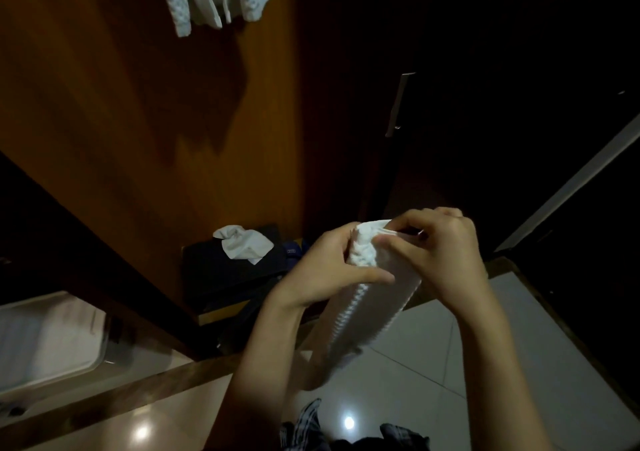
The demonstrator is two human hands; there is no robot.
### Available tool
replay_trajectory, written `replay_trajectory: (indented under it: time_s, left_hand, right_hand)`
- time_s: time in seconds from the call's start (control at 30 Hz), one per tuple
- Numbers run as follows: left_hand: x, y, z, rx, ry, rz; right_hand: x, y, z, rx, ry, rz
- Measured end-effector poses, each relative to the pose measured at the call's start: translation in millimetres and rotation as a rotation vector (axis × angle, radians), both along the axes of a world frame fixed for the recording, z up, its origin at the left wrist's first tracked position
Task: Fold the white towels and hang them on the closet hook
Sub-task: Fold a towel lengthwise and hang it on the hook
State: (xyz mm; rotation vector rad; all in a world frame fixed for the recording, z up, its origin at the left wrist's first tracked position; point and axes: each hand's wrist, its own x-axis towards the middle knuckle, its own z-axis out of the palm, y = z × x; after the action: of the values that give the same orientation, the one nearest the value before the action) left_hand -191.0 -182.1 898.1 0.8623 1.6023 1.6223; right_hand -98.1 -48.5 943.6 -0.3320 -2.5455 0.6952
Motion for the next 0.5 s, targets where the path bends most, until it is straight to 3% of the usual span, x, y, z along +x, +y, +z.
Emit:
replay_trajectory:
  time_s: [0.1, 0.17, 0.27, 0.33, 0.43, 0.5]
  left_hand:
    - [-1.5, 4.5, -1.1, -0.05, 0.165, 0.115]
    - [0.5, 4.8, -1.2, -0.016, 0.17, 0.149]
    - [3.6, 3.1, -0.8, 0.055, 0.2, 0.21]
    - [3.2, 1.6, 3.0, 0.133, 0.169, 0.258]
    - [-2.5, 1.0, 10.5, 0.25, 0.109, 0.282]
    - [-7.2, 2.1, 16.3, 0.288, 0.093, 0.289]
  right_hand:
    - [-2.6, 2.8, -3.7, 0.014, 0.134, 0.046]
    - [-4.1, 8.4, -11.3, -0.123, 0.224, 0.082]
    - [-5.2, 24.8, -31.4, -0.638, 0.281, 0.244]
    - [-1.8, 34.9, -50.9, -0.963, 0.22, 0.374]
    - [-0.5, 32.5, -77.8, -1.022, 0.03, 0.424]
    - [-6.5, 22.7, -88.2, -1.013, 0.086, 0.322]
